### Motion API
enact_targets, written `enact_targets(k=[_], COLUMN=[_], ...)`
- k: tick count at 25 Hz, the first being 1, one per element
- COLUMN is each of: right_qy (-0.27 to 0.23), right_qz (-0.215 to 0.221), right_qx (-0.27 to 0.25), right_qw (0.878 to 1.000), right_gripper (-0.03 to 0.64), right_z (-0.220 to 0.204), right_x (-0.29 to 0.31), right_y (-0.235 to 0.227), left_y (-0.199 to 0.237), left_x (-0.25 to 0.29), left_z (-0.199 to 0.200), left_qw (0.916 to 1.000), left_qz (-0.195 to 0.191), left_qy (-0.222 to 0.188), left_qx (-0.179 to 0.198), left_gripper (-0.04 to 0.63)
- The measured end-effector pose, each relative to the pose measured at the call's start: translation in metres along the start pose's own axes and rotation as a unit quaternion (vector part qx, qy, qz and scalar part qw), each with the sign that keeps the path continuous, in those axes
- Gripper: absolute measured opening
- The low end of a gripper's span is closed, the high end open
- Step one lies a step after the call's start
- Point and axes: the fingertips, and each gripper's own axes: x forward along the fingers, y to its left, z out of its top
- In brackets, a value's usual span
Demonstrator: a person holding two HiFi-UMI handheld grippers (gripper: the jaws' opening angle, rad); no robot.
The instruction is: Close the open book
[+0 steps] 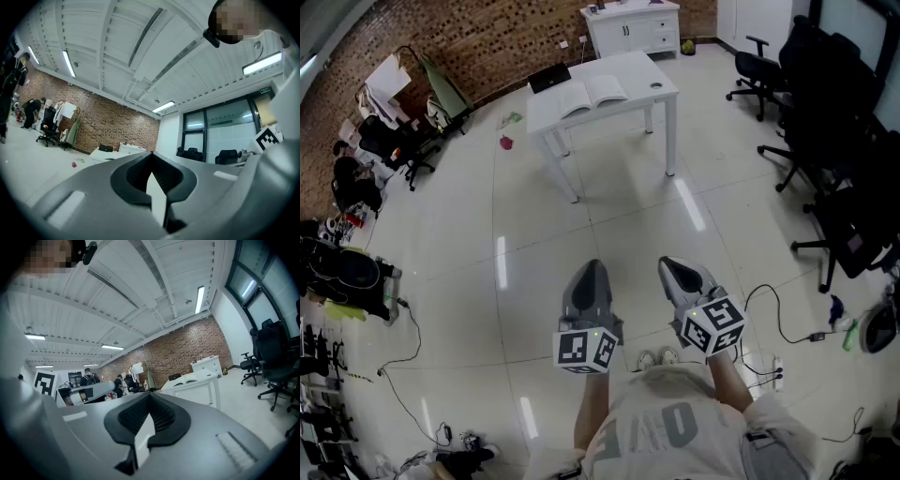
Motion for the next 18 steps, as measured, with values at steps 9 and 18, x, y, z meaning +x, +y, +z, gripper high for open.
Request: enact_targets(k=[9, 18], right_qy=[-0.009, -0.003], right_qz=[0.01, 0.003], right_qx=[-0.013, -0.013], right_qw=[1.0, 1.0], right_gripper=[0.003, 0.005], right_z=[0.013, 0.017], right_x=[-0.002, 0.004], right_y=[-0.014, -0.032], left_y=[-0.008, -0.015], left_x=[0.016, 0.03], left_z=[-0.009, -0.014], left_qw=[0.9999, 0.9994], left_qz=[0.009, 0.016], left_qy=[0.005, 0.012], left_qx=[0.004, 0.027], left_gripper=[0.012, 0.012])
